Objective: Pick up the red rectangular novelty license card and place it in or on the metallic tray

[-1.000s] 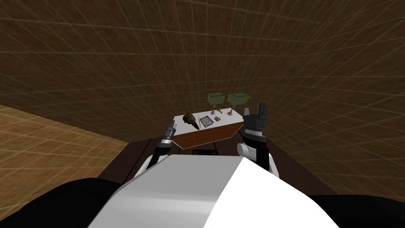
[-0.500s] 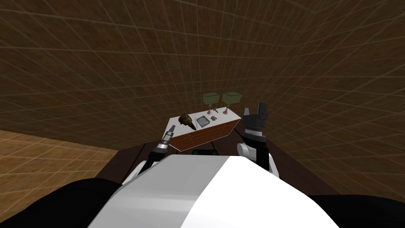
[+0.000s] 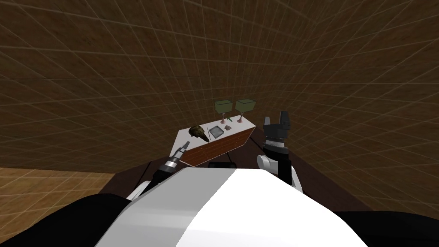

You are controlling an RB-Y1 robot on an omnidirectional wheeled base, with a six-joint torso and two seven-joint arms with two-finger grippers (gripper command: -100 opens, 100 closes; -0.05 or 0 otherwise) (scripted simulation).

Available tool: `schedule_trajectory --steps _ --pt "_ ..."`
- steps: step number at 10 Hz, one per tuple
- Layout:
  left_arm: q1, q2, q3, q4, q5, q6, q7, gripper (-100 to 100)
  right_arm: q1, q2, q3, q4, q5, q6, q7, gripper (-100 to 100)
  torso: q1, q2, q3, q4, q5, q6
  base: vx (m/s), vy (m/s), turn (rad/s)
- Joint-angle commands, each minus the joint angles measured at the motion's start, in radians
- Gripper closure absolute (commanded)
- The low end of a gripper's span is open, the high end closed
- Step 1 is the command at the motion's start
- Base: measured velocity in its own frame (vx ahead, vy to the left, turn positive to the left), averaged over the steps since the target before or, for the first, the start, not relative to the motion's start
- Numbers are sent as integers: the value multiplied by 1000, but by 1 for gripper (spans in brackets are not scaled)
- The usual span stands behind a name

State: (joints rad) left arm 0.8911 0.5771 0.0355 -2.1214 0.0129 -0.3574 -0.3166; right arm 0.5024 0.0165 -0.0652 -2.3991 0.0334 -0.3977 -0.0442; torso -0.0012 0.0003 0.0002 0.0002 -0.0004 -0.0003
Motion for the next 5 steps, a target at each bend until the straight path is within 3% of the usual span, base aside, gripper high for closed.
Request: schedule_trajectory --steps 1,4,5 --pt "50 50 15 5 1 8 -50 -100 0 0 0 0 0 0 0 0 0 0 0 0 0 0 8 -41 -233" --pt "110 141 27 17 0 14 -120 -100 0 0 0 0 0 0 0 0 0 0 0 0 0 1 6 -28 -172" --pt "152 169 39 31 -1 19 -155 -100 0 0 0 0 0 0 0 0 0 0 0 0 0 0 12 -33 -231"
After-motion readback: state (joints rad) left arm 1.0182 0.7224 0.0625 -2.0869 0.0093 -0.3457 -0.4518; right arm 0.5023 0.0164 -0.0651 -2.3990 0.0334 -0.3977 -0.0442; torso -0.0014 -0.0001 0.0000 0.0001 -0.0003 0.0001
